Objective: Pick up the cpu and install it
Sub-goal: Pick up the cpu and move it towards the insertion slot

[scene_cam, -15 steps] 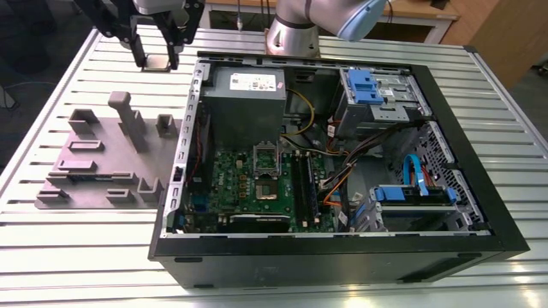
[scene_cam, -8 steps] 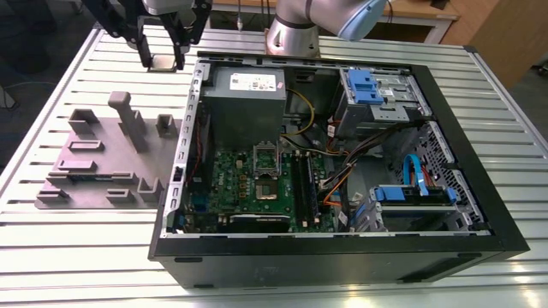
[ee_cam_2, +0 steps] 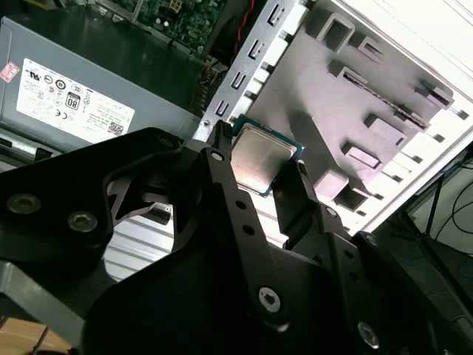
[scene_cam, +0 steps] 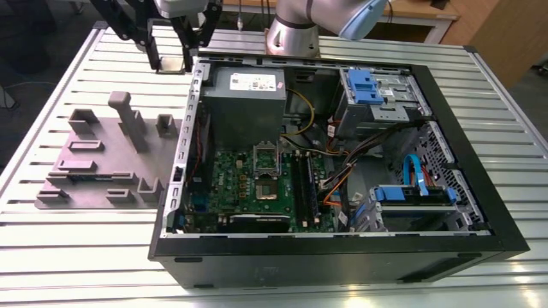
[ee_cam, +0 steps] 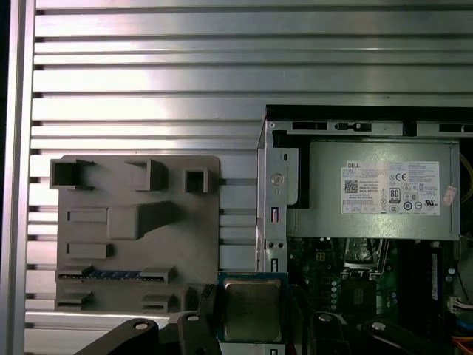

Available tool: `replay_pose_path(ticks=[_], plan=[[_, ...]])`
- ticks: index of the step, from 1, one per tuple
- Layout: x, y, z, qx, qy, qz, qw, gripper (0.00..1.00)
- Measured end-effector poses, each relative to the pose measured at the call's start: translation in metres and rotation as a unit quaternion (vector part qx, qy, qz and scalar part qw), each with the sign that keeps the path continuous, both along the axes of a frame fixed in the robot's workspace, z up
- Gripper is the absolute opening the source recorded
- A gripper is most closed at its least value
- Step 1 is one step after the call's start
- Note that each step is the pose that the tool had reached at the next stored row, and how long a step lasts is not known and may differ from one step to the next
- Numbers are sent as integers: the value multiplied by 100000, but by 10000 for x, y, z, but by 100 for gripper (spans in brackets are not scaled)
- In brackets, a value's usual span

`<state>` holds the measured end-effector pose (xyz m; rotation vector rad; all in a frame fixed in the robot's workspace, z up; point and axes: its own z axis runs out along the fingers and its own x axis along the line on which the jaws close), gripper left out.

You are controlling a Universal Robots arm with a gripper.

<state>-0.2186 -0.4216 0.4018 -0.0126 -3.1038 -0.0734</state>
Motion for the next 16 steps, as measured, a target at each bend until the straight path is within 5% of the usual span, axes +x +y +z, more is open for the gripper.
replay_pose_path(ticks=[8, 16], plan=[[52, -63, -1, 5, -6, -367, 99999, 47], [286, -66, 0, 0, 1, -413, 99999, 47]])
